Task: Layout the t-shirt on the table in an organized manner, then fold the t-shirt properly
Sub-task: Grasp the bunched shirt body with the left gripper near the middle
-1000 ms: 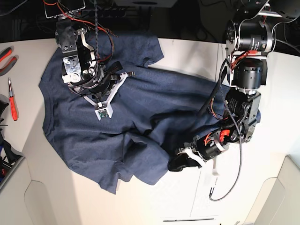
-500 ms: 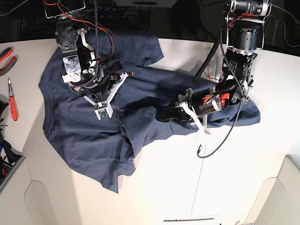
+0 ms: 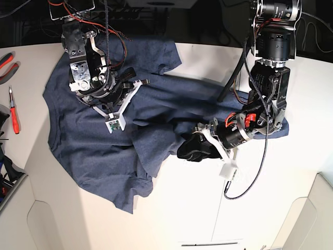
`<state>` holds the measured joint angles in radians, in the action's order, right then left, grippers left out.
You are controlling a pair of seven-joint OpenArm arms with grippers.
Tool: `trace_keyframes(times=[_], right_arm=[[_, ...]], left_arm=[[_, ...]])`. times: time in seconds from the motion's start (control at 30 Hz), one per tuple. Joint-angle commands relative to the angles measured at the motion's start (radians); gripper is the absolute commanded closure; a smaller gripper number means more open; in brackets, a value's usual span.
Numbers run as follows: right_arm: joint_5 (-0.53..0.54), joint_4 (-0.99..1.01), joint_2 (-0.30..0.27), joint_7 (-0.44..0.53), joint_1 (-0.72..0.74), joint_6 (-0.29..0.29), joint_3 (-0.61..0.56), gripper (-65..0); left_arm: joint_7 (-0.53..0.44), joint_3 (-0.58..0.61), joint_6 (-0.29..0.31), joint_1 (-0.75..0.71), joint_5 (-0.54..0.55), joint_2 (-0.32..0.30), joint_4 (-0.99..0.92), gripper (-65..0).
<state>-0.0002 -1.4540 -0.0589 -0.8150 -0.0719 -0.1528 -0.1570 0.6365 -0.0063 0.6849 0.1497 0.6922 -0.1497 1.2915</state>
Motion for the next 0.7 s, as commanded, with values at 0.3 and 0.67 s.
trace_keyframes(times=[0.3,0.67], right_arm=[[-0.023,0.008,-0.008,-0.049,-0.006,0.006,0.000,0.0],[-0.023,0.008,-0.007,-0.048,-0.006,0.006,0.000,0.0]], left_arm=[[-0.244,0.225,-0.097,0.230,-0.269,0.016,-0.175,-27.6],[-0.270,0.301,-0.097,0.407,-0.294,0.119,-0.591,-23.7]])
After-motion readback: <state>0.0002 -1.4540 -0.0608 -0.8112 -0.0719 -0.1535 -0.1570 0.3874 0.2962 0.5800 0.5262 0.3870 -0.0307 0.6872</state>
